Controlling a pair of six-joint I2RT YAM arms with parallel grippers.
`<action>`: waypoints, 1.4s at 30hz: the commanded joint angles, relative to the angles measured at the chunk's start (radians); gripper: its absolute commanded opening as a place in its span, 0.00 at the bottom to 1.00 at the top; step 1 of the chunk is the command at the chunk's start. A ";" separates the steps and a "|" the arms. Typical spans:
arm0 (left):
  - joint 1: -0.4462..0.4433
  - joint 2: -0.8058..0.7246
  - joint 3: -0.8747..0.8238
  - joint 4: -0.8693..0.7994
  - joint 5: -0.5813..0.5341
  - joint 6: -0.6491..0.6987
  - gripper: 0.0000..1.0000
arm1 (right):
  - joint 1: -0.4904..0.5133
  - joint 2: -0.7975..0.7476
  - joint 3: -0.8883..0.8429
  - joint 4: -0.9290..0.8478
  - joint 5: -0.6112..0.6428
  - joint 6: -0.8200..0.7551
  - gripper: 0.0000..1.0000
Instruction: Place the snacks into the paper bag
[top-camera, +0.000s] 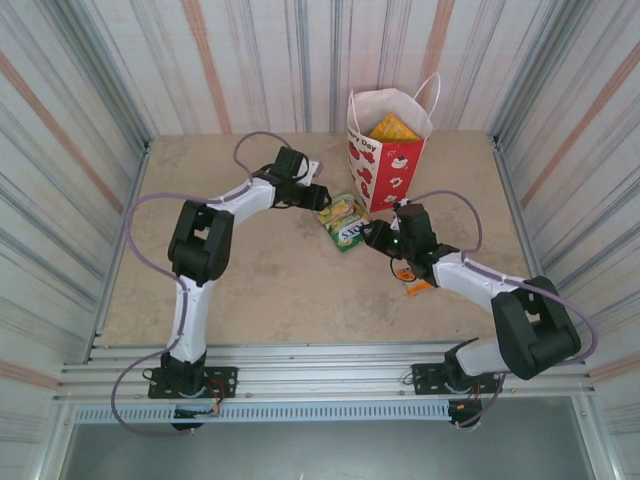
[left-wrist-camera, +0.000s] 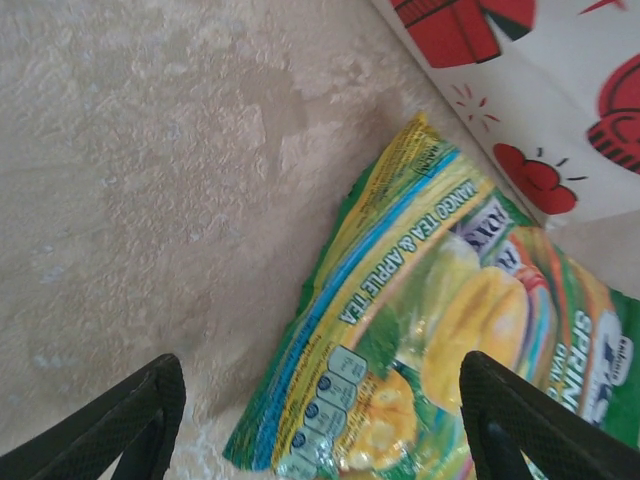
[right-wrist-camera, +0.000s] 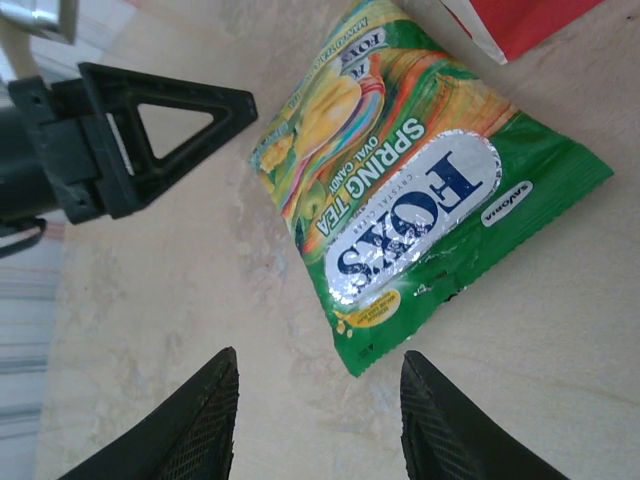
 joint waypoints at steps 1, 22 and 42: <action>0.002 0.046 0.069 -0.024 -0.013 -0.021 0.76 | 0.006 0.030 -0.009 0.054 0.014 0.057 0.47; -0.045 0.018 -0.067 -0.006 0.202 -0.050 0.58 | -0.042 0.044 -0.043 0.070 0.019 0.035 0.54; -0.045 -0.131 -0.165 0.037 0.194 -0.051 0.57 | -0.194 0.060 -0.095 0.102 -0.040 -0.054 0.58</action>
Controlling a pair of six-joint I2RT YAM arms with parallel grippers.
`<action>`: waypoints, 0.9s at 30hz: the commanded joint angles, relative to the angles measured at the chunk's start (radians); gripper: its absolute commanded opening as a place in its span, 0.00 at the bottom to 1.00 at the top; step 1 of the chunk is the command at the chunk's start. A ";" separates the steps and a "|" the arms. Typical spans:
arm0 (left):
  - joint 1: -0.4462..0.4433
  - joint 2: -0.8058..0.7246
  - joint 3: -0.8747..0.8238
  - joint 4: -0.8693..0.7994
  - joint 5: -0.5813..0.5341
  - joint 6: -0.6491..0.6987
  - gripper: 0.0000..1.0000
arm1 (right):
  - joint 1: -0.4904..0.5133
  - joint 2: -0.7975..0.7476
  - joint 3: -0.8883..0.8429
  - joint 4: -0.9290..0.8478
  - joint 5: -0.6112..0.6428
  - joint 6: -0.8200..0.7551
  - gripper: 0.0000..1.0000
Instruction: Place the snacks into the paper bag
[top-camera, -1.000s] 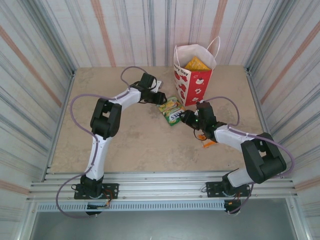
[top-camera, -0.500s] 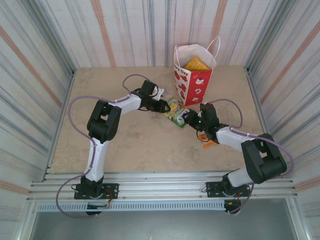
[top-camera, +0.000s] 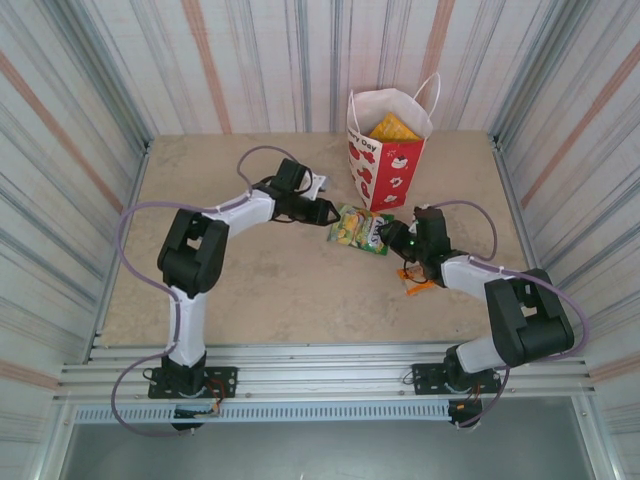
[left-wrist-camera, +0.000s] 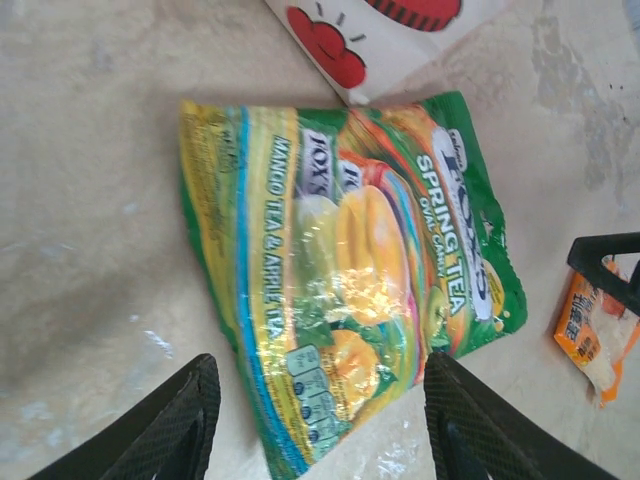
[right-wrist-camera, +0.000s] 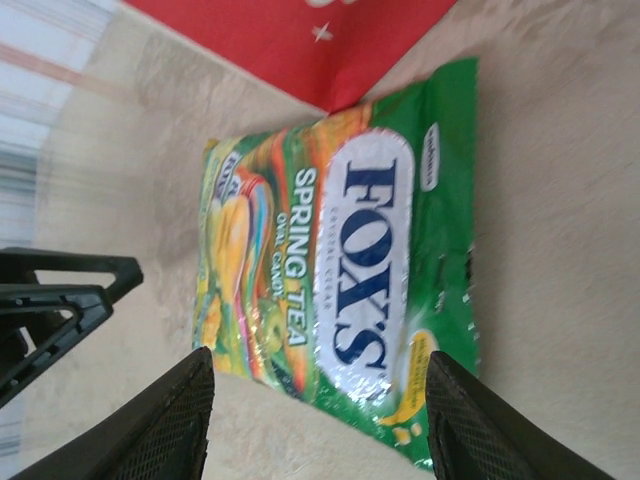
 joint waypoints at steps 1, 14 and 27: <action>0.006 0.041 0.048 -0.022 0.000 0.012 0.57 | -0.042 0.028 0.002 -0.013 -0.026 -0.072 0.58; 0.004 0.133 0.095 -0.015 0.068 -0.050 0.59 | -0.086 0.265 0.111 0.037 -0.165 -0.099 0.56; -0.037 0.208 0.151 0.003 0.159 -0.067 0.58 | -0.053 0.387 0.172 0.068 -0.243 -0.107 0.38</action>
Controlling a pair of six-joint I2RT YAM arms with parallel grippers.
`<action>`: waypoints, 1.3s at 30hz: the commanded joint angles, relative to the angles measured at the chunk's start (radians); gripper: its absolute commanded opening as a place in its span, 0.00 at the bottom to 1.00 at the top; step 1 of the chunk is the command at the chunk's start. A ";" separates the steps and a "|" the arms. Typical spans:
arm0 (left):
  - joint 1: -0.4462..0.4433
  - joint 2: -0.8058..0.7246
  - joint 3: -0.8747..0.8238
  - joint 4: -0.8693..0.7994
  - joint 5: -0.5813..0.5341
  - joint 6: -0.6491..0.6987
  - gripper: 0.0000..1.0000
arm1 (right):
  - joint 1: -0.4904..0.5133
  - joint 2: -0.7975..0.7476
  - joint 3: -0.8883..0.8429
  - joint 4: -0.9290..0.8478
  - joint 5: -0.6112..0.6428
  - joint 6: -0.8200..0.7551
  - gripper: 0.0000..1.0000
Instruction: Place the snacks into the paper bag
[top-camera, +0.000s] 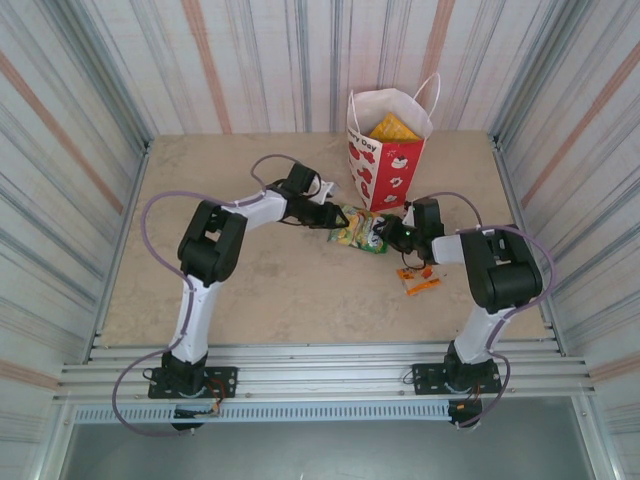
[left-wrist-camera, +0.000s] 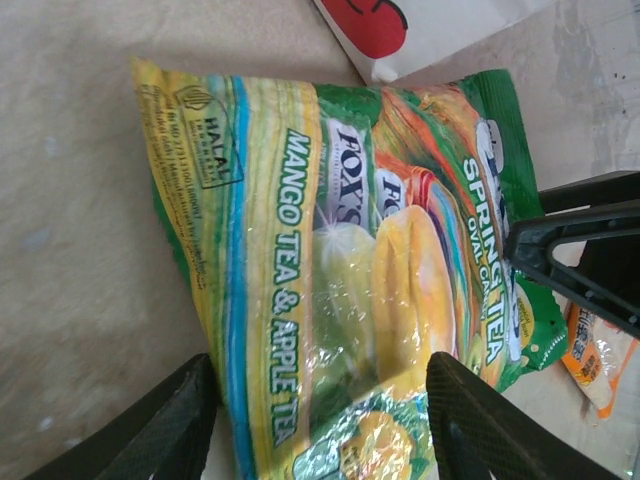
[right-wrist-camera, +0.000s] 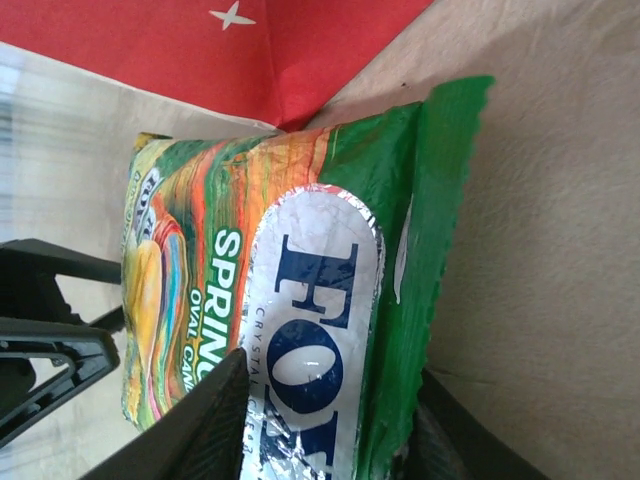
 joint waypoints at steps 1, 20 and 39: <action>-0.021 0.032 0.034 0.001 0.055 -0.010 0.58 | 0.013 0.038 0.004 -0.010 -0.043 -0.007 0.37; -0.032 -0.185 -0.122 0.089 0.049 0.113 0.03 | 0.016 -0.218 -0.098 -0.055 0.001 -0.157 0.55; -0.034 -0.571 -0.412 0.316 0.245 0.418 0.00 | -0.047 -0.738 -0.218 -0.163 -0.199 -0.584 0.76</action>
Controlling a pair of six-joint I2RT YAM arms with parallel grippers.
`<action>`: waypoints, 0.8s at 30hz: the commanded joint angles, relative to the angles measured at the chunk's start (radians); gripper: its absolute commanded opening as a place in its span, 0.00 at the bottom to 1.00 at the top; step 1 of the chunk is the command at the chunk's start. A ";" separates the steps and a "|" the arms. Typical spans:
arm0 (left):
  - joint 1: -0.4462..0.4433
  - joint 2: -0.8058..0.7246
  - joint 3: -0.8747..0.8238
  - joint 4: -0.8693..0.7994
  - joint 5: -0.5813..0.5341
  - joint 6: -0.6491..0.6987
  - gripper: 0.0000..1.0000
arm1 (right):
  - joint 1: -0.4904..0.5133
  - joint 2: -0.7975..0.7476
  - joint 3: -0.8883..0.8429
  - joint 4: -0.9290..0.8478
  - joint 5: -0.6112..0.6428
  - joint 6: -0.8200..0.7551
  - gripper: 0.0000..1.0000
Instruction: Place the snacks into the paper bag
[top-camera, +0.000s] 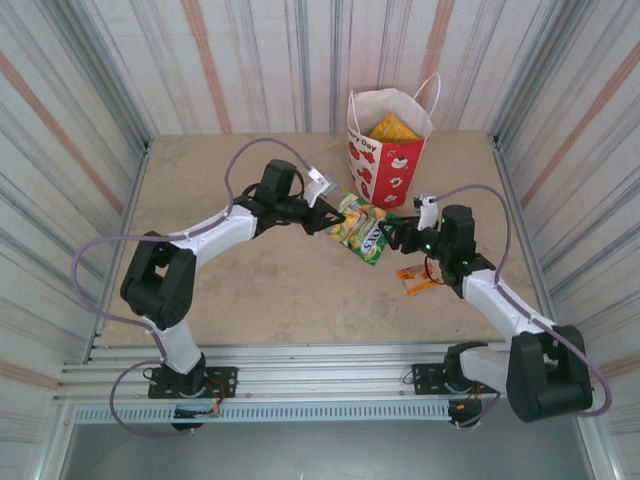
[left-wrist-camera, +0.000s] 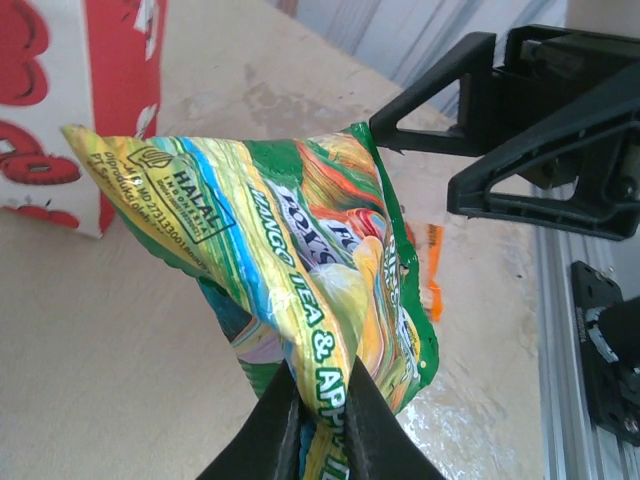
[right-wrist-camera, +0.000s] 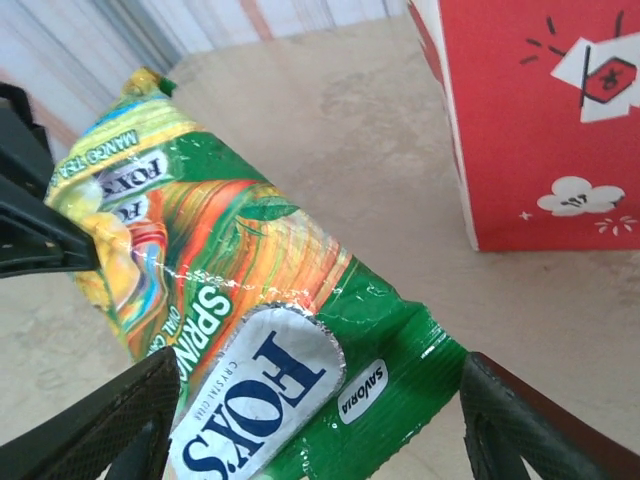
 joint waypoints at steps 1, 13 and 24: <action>-0.004 -0.087 -0.038 0.102 0.114 0.086 0.00 | -0.031 -0.084 -0.034 0.024 -0.152 -0.071 0.77; -0.065 -0.205 0.037 -0.259 -0.038 0.562 0.00 | 0.015 -0.207 0.235 -0.572 -0.118 -0.441 0.74; -0.117 -0.226 0.056 -0.339 -0.086 0.680 0.00 | 0.107 -0.193 0.337 -0.678 -0.080 -0.550 0.75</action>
